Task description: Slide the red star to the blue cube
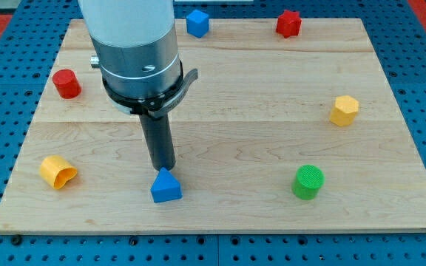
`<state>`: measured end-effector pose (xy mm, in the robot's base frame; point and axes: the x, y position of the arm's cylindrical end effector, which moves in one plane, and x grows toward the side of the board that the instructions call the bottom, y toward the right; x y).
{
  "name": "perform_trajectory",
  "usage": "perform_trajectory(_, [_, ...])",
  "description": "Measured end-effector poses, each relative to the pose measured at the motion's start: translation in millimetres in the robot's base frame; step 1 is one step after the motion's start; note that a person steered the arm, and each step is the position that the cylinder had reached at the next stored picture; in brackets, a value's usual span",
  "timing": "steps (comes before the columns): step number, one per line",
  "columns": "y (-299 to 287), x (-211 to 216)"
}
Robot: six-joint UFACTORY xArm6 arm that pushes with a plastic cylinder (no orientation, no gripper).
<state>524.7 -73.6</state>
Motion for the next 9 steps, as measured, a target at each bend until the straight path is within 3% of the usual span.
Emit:
perform_trajectory(4, [-21,-5])
perform_trajectory(6, [38,-87])
perform_trajectory(7, [99,-171])
perform_trajectory(8, [213,-241])
perform_trajectory(9, [275,-293])
